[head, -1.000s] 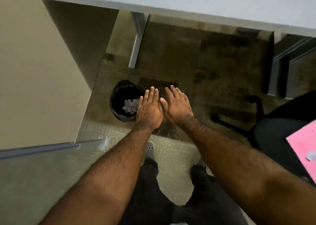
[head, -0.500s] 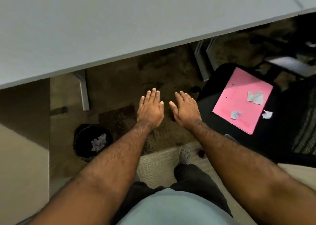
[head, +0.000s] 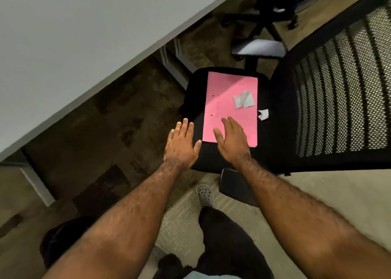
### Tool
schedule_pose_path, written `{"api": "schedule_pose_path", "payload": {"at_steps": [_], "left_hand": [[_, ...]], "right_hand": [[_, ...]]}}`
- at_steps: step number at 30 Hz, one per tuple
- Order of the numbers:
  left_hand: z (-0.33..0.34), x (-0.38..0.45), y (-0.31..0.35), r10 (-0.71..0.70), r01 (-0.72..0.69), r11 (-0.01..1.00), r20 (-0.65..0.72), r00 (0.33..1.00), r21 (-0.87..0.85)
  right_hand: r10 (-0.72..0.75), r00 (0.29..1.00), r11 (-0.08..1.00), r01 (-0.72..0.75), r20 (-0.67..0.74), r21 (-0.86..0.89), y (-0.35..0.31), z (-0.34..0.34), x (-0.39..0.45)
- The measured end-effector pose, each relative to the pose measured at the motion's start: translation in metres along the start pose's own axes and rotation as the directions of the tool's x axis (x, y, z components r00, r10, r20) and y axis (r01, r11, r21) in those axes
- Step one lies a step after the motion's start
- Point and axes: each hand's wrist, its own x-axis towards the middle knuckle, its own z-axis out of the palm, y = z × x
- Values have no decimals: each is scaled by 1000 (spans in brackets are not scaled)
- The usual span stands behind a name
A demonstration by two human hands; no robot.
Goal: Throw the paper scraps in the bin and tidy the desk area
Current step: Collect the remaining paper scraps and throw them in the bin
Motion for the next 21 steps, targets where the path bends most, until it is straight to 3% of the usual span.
{"api": "schedule_pose_path", "payload": {"at_steps": [6,10,16,21], "left_hand": [[47,65,37,140,-154,983,134,981,101],[76,105,60,220,-238,968,186,958,78],[117,156,82,267,-289,956,274,924,44],[145,181,85,375,-435,885,302,876,163]], "right_hand": [[246,969,966,-242,-37,88,73,-6,33],[357,933,930,-350,-44,116,118,-1,67],[461,885,885,-453,-62,112,174,16,126],[499,863,865,-489,-81,113,203,35,164]]}}
